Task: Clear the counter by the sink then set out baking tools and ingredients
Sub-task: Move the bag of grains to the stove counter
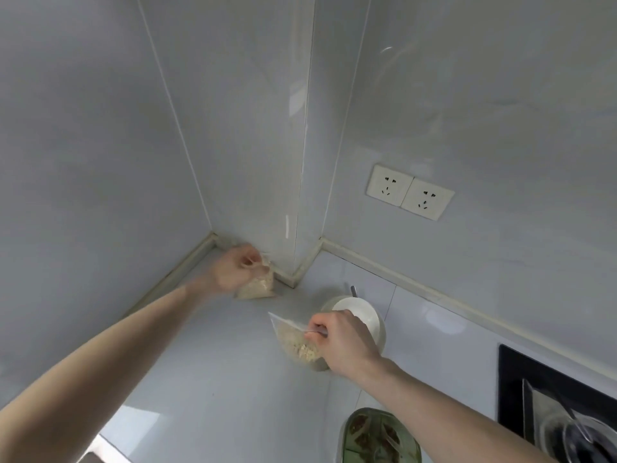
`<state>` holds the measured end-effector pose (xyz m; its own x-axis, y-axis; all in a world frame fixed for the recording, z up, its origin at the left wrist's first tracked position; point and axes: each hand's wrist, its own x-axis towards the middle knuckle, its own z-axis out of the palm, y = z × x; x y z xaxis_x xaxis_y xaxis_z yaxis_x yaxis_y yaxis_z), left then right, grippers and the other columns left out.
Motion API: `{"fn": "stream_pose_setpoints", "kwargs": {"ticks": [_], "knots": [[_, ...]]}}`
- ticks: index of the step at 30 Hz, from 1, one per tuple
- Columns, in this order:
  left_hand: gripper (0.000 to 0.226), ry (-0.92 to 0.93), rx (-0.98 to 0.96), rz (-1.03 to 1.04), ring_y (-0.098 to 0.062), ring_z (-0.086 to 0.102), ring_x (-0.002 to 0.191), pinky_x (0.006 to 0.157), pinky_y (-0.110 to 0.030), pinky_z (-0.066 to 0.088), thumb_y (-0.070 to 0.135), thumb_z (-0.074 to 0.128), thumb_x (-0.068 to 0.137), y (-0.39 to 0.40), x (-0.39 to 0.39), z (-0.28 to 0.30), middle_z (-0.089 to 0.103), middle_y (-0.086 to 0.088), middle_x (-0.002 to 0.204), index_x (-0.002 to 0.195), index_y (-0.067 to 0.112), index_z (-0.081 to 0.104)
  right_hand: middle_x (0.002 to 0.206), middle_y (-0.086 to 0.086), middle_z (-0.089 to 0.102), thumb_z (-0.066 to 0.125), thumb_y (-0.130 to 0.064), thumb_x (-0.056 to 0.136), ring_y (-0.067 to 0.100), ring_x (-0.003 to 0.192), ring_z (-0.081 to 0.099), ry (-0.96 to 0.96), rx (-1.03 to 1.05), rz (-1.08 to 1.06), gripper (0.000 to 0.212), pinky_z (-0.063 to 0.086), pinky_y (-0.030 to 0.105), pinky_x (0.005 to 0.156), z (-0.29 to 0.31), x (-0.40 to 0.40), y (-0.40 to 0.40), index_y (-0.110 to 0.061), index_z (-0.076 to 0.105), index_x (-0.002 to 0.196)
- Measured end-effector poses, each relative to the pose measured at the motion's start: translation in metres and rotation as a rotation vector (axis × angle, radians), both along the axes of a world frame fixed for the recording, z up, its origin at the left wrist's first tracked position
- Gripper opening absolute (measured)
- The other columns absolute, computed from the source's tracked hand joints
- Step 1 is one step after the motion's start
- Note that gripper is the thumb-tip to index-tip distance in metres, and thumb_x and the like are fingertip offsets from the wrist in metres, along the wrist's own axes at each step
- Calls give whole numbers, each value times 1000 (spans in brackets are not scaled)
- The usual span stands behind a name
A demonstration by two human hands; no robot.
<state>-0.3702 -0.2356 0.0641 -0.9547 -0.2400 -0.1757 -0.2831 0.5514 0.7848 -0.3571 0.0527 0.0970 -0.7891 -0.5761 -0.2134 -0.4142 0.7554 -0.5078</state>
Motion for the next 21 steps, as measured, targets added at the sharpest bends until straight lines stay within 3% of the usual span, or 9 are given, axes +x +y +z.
{"fn": "stream_pose_setpoints", "kwargs": {"ticks": [2,5,9,11,15,19,21], "knots": [[42,-67,-222,110,-26,64,101,87,-32,48,33,81,76,-27,-23,-27,65,-5,110,110,14,65,66,-7,58,66,-33,93,19,75,58,-4,-19,-22,24,51,38,71,0,-3,5,-20,60,74],[52,-164,-501,50,-33,56,122,100,-35,45,20,74,82,-54,-44,-52,57,-12,134,130,10,58,63,-7,56,65,-36,95,11,65,53,4,-59,-58,27,43,31,62,6,-7,13,-20,62,74],[65,-212,-572,-8,-30,55,129,106,-38,46,13,66,84,-48,-60,-62,49,-6,150,147,16,47,61,-6,55,66,-38,96,12,61,49,36,-86,-83,33,38,25,56,14,-6,25,-23,59,67],[60,-233,-612,-31,-29,53,130,104,-36,46,12,62,88,-37,-66,-66,51,-5,147,145,20,49,64,-5,59,65,-39,96,15,65,52,44,-82,-90,34,35,19,54,15,-3,32,-22,59,68],[39,-182,-641,7,-30,56,123,98,-34,45,13,62,91,-24,-74,-74,62,-7,135,128,20,65,73,-8,66,61,-44,98,12,74,56,33,-75,-68,30,42,19,59,22,5,42,-21,68,80],[17,-135,-592,98,-34,64,106,89,-34,52,11,65,90,-18,-76,-73,74,-13,110,99,14,79,82,-7,70,57,-46,98,15,83,59,10,-89,-79,31,53,31,70,26,11,51,-21,69,84],[14,-129,-590,128,-34,63,105,87,-36,53,14,64,93,-16,-72,-68,73,-15,106,96,13,78,83,-7,71,53,-50,97,16,80,62,20,-88,-90,34,55,36,70,25,12,57,-22,69,85]]}}
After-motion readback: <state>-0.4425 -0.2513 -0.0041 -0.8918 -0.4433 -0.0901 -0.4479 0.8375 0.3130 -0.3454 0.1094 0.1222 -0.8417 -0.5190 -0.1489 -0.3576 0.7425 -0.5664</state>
